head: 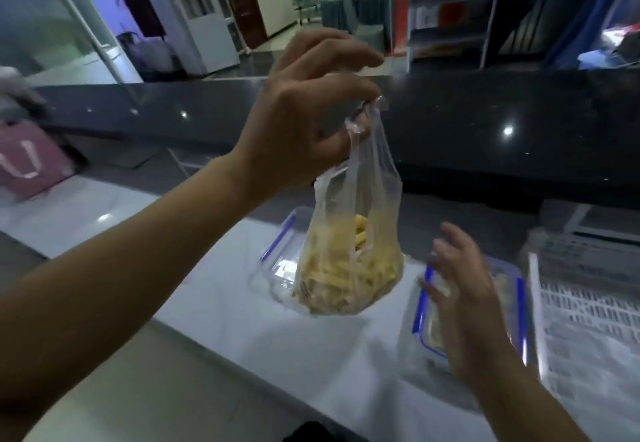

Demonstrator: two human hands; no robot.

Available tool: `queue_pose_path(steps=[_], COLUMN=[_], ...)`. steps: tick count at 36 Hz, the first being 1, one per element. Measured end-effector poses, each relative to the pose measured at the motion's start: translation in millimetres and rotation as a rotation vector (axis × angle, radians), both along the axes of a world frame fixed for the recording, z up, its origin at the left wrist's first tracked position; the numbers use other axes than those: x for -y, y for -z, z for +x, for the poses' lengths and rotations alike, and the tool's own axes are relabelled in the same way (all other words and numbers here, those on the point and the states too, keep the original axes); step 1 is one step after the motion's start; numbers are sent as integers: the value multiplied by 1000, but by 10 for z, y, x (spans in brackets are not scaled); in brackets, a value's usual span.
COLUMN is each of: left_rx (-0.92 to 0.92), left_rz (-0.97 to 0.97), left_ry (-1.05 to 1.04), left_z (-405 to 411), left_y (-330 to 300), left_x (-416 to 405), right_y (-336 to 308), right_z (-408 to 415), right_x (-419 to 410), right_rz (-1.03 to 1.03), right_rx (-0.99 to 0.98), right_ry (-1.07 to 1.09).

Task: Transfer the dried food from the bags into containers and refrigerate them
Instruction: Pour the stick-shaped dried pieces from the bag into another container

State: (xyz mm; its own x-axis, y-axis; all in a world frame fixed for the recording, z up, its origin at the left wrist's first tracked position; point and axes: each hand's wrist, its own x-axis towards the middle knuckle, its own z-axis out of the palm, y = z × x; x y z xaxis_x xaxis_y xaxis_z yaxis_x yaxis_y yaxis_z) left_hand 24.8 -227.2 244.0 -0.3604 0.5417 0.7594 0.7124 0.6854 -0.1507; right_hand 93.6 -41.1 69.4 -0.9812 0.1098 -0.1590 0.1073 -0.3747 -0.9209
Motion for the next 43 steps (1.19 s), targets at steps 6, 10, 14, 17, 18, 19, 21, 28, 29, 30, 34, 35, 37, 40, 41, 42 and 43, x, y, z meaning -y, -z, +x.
queue_pose_path(steps=[6, 10, 14, 17, 18, 19, 21, 28, 29, 30, 34, 35, 37, 40, 41, 42, 43], left_rx=[38, 196, 463, 710, 778, 838, 929, 1124, 1143, 1161, 1174, 1157, 1139, 1152, 1148, 1144, 1146], left_rz=[19, 203, 358, 421, 422, 409, 340, 233, 225, 214, 47, 0, -43, -18, 2, 31, 64], left_ry=[-28, 52, 230, 293, 311, 333, 378, 577, 596, 616, 672, 676, 696, 747, 756, 763, 771], left_z=[-32, -173, -354, -512, -575, -637, -740, -1052, -1107, -1165, -1390, -1431, -1503, -1617, -1659, -1702, -1755], left_y=[-114, -183, -172, -93, -56, -16, 71, 389, 410, 426, 476, 501, 559, 679, 728, 790, 872], left_x=[417, 680, 973, 1249, 1357, 1465, 1671, 2148, 2200, 2252, 2385, 2385, 2368, 2354, 2357, 2369, 2374], right_y=[572, 727, 758, 704, 705, 698, 684, 872, 879, 885, 878, 854, 811, 803, 785, 773, 765], right_z=[-31, -111, -245, -342, -370, -392, -432, -403, -389, -371, -277, -285, -287, -240, -227, -205, -186], right_x=[546, 852, 1138, 1318, 1361, 1387, 1396, 1368, 1368, 1371, 1404, 1404, 1415, 1445, 1473, 1485, 1497], right_rz=[-448, -727, -959, -1080, -1071, -1039, -984, -772, -796, -806, -708, -652, -487, -345, -326, -308, -286], right_rx=[385, 461, 354, 286, 282, 292, 307, 302, 271, 241, 259, 244, 236, 247, 276, 296, 312], right_ry=[-303, -523, -710, -723, -680, -625, -536, -309, -323, -334, -149, -57, -29, -18, -15, 5, 39])
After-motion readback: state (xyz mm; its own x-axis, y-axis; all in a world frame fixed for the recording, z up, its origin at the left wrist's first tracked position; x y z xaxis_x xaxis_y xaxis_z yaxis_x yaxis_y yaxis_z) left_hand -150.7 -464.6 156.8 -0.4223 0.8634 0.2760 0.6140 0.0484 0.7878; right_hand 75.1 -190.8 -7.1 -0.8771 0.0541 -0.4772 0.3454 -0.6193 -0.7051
